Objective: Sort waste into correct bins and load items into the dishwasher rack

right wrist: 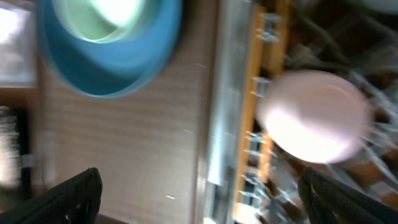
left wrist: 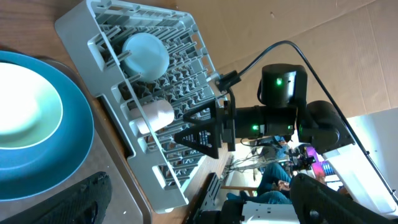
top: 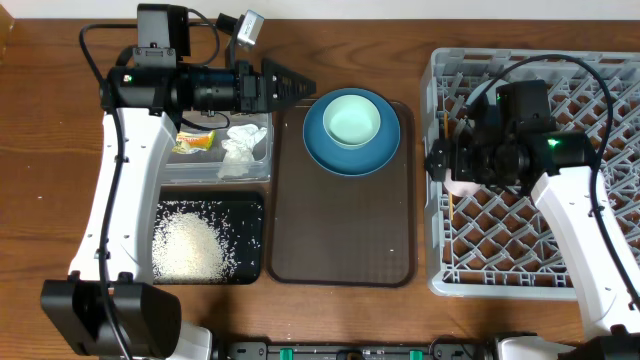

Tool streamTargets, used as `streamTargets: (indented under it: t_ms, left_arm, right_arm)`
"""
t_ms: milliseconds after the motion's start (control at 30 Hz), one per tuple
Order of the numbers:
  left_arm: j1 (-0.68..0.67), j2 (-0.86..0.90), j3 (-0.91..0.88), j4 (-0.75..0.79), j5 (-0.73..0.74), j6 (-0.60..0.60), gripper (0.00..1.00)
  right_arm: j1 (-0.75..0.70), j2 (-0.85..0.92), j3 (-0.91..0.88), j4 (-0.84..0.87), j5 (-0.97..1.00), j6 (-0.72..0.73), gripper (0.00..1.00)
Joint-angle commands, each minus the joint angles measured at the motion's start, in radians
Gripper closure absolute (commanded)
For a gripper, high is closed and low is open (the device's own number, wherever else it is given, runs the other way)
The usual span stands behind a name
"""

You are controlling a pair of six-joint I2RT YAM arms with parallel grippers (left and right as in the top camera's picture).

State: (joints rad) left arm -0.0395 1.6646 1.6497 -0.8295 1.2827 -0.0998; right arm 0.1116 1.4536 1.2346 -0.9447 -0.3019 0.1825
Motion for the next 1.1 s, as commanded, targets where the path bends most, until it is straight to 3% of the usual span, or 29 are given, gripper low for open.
streamTargets:
  t_ms: [0, 67, 100, 167, 233, 300, 433, 533, 633, 867, 1067]
  left_arm:
    - [0.004, 0.002, 0.003, 0.001, 0.005, 0.014, 0.06]
    - [0.004, 0.002, 0.003, 0.001, 0.005, 0.014, 0.06]
    - [0.004, 0.002, 0.003, 0.001, 0.005, 0.014, 0.06]
    - [0.004, 0.002, 0.003, 0.001, 0.005, 0.014, 0.06]
    - [0.004, 0.002, 0.003, 0.001, 0.005, 0.014, 0.06]
    - [0.004, 0.002, 0.003, 0.001, 0.005, 0.014, 0.06]
    - [0.004, 0.002, 0.003, 0.001, 0.005, 0.014, 0.06]
    - [0.004, 0.002, 0.003, 0.001, 0.005, 0.014, 0.06]
    - [0.004, 0.002, 0.003, 0.001, 0.005, 0.014, 0.06]
    - [0.004, 0.002, 0.003, 0.001, 0.005, 0.014, 0.06]
    - [-0.019, 0.002, 0.003, 0.052, -0.141, -0.022, 0.06]
  right_arm:
    - [-0.005, 0.0, -0.004, 0.047, -0.193, 0.008, 0.13]
    - [0.001, 0.0, -0.004, 0.093, -0.233, 0.008, 0.48]
    - [0.007, 0.0, -0.004, 0.116, -0.238, 0.021, 0.56]
    - [0.022, 0.0, -0.004, 0.155, -0.237, 0.048, 0.69]
    - [0.036, 0.0, -0.004, 0.185, -0.237, 0.058, 0.7]
    - [0.049, 0.0, -0.004, 0.208, -0.236, 0.06, 0.68]
    - [0.07, 0.0, -0.004, 0.26, -0.218, 0.06, 0.49]
    - [0.075, 0.0, -0.004, 0.301, -0.219, 0.084, 0.43]
    - [0.075, 0.0, -0.004, 0.317, -0.218, 0.106, 0.28]
    - [0.075, 0.0, -0.004, 0.274, -0.13, 0.1, 0.18]
    - [0.075, 0.0, -0.004, 0.23, -0.038, 0.089, 0.14]
